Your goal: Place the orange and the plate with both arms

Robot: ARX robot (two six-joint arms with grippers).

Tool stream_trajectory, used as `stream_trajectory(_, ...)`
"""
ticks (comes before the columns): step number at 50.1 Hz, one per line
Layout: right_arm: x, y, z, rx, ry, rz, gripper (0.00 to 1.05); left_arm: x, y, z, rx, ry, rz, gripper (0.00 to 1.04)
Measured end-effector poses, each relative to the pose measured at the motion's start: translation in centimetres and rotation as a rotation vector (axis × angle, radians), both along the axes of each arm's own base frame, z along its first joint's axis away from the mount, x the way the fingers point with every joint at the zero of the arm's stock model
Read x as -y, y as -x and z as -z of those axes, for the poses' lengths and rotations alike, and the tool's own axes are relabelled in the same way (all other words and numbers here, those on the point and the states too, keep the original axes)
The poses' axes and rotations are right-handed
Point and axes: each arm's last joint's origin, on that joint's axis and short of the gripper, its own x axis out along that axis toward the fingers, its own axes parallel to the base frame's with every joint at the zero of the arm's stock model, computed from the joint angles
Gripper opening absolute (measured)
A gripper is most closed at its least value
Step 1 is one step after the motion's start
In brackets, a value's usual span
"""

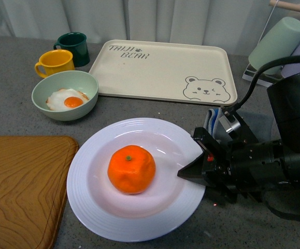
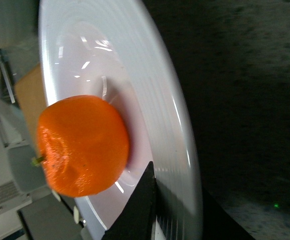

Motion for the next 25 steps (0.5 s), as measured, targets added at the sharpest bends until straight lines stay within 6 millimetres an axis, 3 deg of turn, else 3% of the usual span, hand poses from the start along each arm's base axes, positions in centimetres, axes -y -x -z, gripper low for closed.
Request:
stream_trajectory(3,-0.1,-0.2,-0.5,0.042,-0.031,-0.005,0.04,0.0,0.0,0.0,0.000,0.000,0.000,0.98)
stream_trajectory(14,0.2,0.0,-0.7,0.141,-0.115,0.028,0.04,0.0,0.0,0.0,0.000,0.000,0.000,0.98)
stream_trajectory(25,0.9,-2.6,-2.2,0.181,-0.197,0.106,0.04,0.0,0.0,0.0,0.000,0.000,0.000,0.98)
